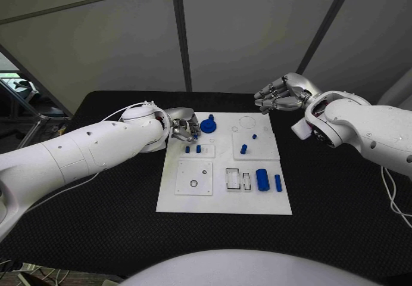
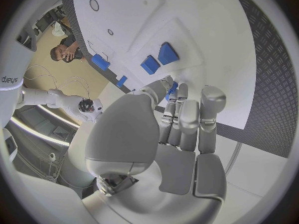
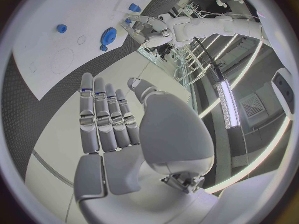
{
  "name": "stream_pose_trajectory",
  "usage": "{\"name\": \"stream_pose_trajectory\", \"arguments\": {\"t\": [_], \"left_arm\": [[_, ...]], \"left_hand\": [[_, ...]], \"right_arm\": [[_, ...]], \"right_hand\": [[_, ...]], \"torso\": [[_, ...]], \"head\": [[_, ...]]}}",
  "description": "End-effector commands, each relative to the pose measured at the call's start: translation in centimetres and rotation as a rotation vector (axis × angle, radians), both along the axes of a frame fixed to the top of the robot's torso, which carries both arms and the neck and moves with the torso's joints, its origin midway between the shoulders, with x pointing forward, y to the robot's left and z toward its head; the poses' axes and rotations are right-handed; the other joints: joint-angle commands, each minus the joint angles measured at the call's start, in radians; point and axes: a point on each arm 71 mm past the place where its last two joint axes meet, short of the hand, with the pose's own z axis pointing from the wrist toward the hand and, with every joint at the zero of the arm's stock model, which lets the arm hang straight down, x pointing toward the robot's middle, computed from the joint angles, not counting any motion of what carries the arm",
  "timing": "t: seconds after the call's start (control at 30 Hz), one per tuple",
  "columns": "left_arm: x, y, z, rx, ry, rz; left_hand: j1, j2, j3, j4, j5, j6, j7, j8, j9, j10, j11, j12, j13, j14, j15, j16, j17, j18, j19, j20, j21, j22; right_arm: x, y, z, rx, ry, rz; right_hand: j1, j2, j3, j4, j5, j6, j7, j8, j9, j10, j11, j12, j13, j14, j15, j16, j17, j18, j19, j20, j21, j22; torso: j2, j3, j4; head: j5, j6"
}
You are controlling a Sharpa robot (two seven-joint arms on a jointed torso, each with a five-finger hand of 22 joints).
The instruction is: Assemble the parts on the task board
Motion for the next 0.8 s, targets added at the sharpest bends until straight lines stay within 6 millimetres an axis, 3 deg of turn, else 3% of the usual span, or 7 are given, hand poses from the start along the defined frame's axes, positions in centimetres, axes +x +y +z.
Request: {"name": "stream_pose_trajectory", "arguments": {"t": [0.03, 0.5, 0.63, 0.8], "left_arm": [[0.0, 0.1, 0.0, 0.001, 0.003, -0.001], [-0.1, 0.5, 0.0, -0.003, -0.006, 0.008], [-0.1, 0.9, 0.1, -0.005, -0.013, 0.017], [-0.1, 1.9, 0.3, -0.023, -0.032, 0.036]], "left_hand": [[-0.011, -0.005, 0.005, 0.001, -0.005, -0.019, 0.004, -0.012, -0.007, -0.004, 0.006, -0.008, 0.001, -0.001, 0.001, -0.003, -0.004, -0.073, 0.001, 0.002, -0.006, -0.002], [-0.012, -0.009, 0.001, -0.002, -0.005, -0.070, 0.007, -0.033, -0.028, -0.014, 0.007, -0.019, 0.002, -0.007, 0.002, -0.007, -0.015, -0.071, -0.001, 0.003, -0.018, -0.006], [-0.013, -0.012, -0.004, -0.002, -0.005, -0.092, 0.002, -0.033, -0.036, -0.029, 0.009, -0.027, 0.001, -0.015, 0.004, -0.014, -0.030, -0.069, -0.008, 0.003, -0.032, -0.013], [-0.008, -0.010, -0.003, -0.005, -0.004, -0.092, 0.003, -0.027, -0.037, -0.041, 0.012, -0.033, 0.001, -0.025, 0.006, -0.023, -0.047, -0.066, -0.016, 0.004, -0.047, -0.022]], "right_arm": [[0.0, 0.0, 0.1, -0.001, -0.002, 0.006], [0.0, -0.1, 0.0, -0.045, 0.001, 0.004], [0.0, -0.2, -0.1, -0.106, -0.013, 0.016], [-0.1, -0.4, -0.2, -0.222, -0.054, 0.038]], "right_hand": [[0.004, 0.000, 0.000, -0.004, 0.001, -0.005, -0.002, 0.005, 0.001, -0.006, -0.002, 0.002, -0.001, -0.003, -0.001, -0.001, -0.002, 0.010, 0.005, 0.004, -0.007, -0.001], [0.006, 0.000, 0.002, -0.007, -0.001, 0.000, -0.009, 0.007, 0.003, -0.001, -0.006, 0.006, 0.000, -0.009, -0.001, -0.003, -0.004, 0.010, 0.002, 0.005, -0.012, -0.004], [0.019, 0.000, 0.006, -0.019, -0.016, 0.008, -0.021, 0.010, 0.005, 0.000, -0.014, 0.006, -0.003, 0.018, -0.012, 0.009, -0.001, 0.013, 0.027, -0.005, -0.001, 0.001], [0.039, 0.003, 0.007, -0.041, -0.047, 0.034, -0.036, 0.018, 0.010, 0.010, -0.029, 0.008, -0.003, 0.100, -0.039, 0.043, 0.018, 0.012, 0.097, -0.036, 0.047, 0.024]], "torso": [[-0.001, 0.0000, 0.0008], [0.000, 0.0000, 0.0006], [-0.001, -0.0005, 0.0012], [-0.001, -0.0007, 0.0019]], "head": [[0.000, 0.000], [0.000, 0.001], [0.000, 0.005], [0.000, 0.007]]}}
